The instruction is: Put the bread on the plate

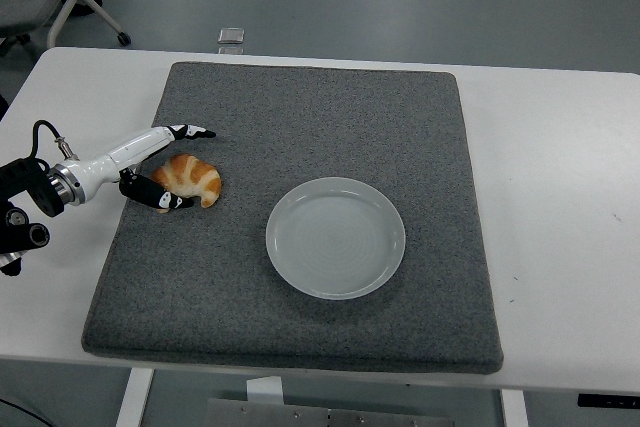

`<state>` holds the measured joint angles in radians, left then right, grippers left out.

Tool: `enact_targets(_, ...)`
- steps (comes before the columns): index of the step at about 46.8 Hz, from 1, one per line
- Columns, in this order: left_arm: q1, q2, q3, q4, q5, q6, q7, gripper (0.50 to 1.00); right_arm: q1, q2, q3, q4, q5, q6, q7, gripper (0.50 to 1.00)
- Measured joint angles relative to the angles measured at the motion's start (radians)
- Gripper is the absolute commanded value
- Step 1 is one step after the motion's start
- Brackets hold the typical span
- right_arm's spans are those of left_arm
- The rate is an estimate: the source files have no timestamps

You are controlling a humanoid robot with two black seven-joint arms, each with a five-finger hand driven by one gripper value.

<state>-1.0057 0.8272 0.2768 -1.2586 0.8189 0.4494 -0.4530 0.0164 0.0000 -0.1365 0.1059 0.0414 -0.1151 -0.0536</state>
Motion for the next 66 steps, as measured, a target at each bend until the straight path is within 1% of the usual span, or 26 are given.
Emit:
enact_targets(4, 0.007, 0.000, -0.001, 0.004, -0.001, 0.000, -0.001, 0.879, -0.001, 0.000, 0.000, 0.000, 0.000, 0.000, 0.000, 0.930)
enact_targets(7, 0.011, -0.001, -0.001, 0.004, -0.001, 0.000, -0.002, 0.814, -0.001, 0.000, 0.000, 0.000, 0.000, 0.000, 0.000, 0.930)
enact_targets(11, 0.014, -0.010, -0.001, 0.004, -0.001, 0.000, -0.022, 0.754, 0.000, 0.000, 0.000, 0.000, 0.000, 0.000, 0.000, 0.930)
enact_targets(15, 0.022, -0.015, 0.000, 0.005, 0.000, 0.000, -0.034, 0.622, 0.000, 0.000, 0.000, 0.000, 0.000, 0.000, 0.000, 0.930)
enact_targets(16, 0.024, -0.016, 0.000, 0.005, 0.000, 0.000, -0.034, 0.596, 0.000, 0.000, 0.000, 0.000, 0.000, 0.000, 0.000, 0.930)
enact_targets(21, 0.027, -0.016, 0.000, 0.004, -0.001, 0.000, -0.035, 0.500, -0.001, 0.000, 0.000, 0.000, 0.000, 0.000, 0.000, 0.930)
enact_targets(31, 0.015, -0.014, -0.020, 0.004, -0.006, -0.001, -0.035, 0.500, -0.001, 0.000, 0.000, 0.000, 0.000, 0.000, 0.000, 0.930)
enact_targets(39, 0.013, -0.002, -0.080, 0.004, -0.005, -0.010, -0.036, 0.500, -0.001, 0.000, 0.000, 0.000, 0.000, 0.000, 0.000, 0.930)
enact_targets(53, 0.020, 0.003, -0.089, 0.008, -0.016, -0.011, -0.036, 0.500, 0.000, 0.000, 0.000, 0.000, 0.000, 0.000, 0.000, 0.930)
enact_targets(58, -0.012, 0.026, -0.096, 0.042, -0.018, -0.015, -0.035, 0.500, -0.001, 0.000, 0.000, 0.000, 0.000, 0.000, 0.000, 0.930)
enact_targets(60, -0.044, 0.041, -0.098, 0.064, -0.018, -0.026, -0.035, 0.500, 0.000, 0.000, -0.001, 0.000, 0.000, 0.000, 0.000, 0.930)
enact_targets(62, -0.078, 0.057, -0.098, 0.083, -0.018, -0.049, -0.034, 0.500, 0.000, 0.000, 0.000, 0.000, 0.000, 0.000, 0.000, 0.930)
enact_targets(66, -0.156, 0.085, -0.099, 0.123, -0.018, -0.126, -0.033, 0.500, 0.000, 0.000, 0.000, 0.000, 0.000, 0.000, 0.000, 0.930)
